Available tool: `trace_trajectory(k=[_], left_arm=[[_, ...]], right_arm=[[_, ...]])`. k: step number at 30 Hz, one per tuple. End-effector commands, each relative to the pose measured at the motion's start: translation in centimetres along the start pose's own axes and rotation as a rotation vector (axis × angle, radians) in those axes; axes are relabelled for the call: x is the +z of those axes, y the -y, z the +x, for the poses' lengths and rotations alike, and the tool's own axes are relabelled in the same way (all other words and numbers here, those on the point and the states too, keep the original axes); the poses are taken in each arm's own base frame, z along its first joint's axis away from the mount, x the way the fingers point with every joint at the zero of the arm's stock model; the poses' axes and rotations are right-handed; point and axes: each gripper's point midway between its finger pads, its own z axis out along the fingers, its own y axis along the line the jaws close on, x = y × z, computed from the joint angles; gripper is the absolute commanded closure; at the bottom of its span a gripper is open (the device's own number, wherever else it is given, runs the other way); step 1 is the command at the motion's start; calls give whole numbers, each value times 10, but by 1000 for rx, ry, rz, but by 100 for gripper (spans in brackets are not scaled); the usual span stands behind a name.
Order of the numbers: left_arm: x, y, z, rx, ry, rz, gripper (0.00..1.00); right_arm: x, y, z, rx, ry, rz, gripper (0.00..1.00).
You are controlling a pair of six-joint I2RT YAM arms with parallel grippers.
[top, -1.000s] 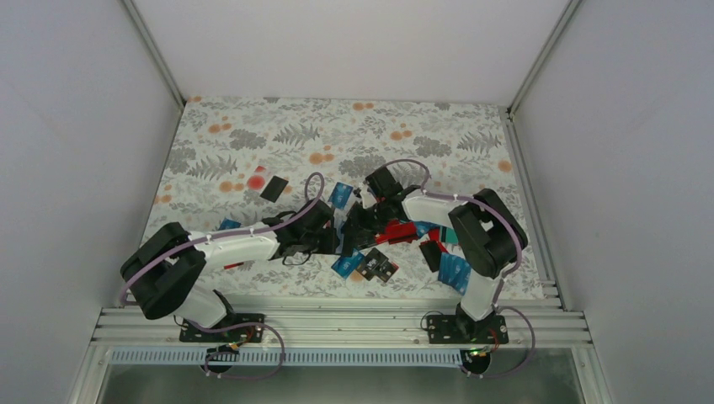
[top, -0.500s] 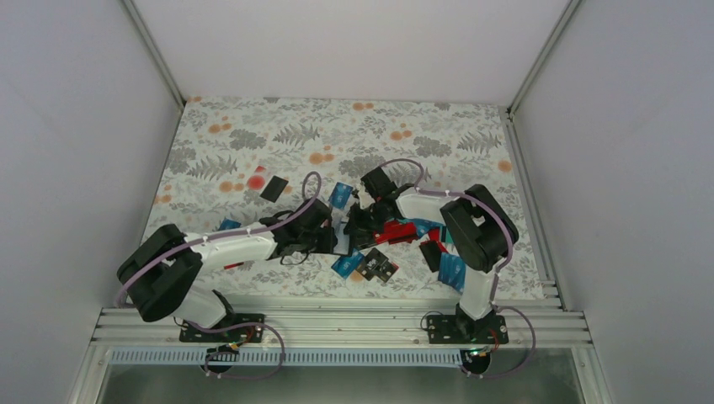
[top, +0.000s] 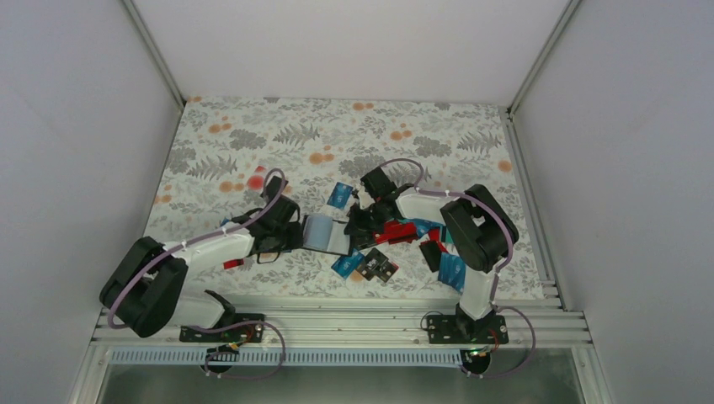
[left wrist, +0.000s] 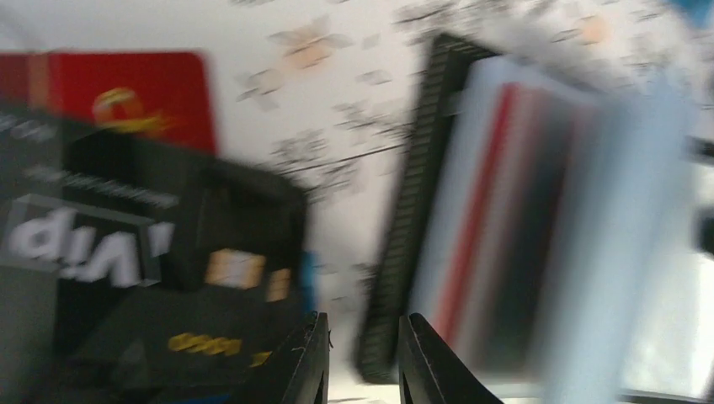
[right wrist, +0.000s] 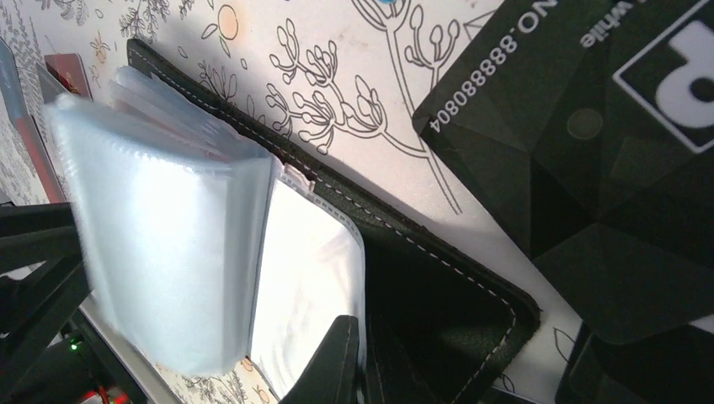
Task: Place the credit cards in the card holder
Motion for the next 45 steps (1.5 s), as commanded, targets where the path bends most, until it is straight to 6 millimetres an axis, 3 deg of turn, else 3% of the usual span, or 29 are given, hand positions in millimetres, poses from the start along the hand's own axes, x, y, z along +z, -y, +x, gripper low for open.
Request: trace_trajectory(k=[1, 6, 10, 12, 16, 20, 27, 34, 37, 39, 45], left_arm=[[-7, -33, 6, -33, 1, -97, 78], [-30, -32, -4, -50, 45, -111, 78], [-73, 25, -31, 41, 129, 66, 74], [-84, 54, -36, 105, 125, 160, 72], [-76, 96, -27, 211, 58, 305, 72], [-53, 119, -19, 262, 0, 375, 73], [-5, 117, -3, 262, -87, 368, 73], [24, 63, 9, 183, -101, 131, 73], [25, 45, 13, 166, -96, 57, 73], [20, 45, 12, 185, -84, 48, 73], [-9, 82, 9, 303, -38, 104, 63]], right_arm=[[-1, 11, 7, -2, -17, 74, 96], [-6, 2, 1, -23, -10, 66, 96], [-14, -6, -4, -44, 1, 69, 96], [-18, -9, -6, -51, 5, 70, 96], [-21, -13, -8, -65, 6, 69, 96], [-22, -11, -14, -80, 15, 90, 96], [-22, -6, -18, -101, 8, 89, 96], [-25, 5, -17, -96, 8, 103, 96], [-25, 11, -14, -87, 5, 114, 96], [-23, 13, -12, -87, -1, 117, 94], [-29, 11, -10, -95, 2, 115, 80]])
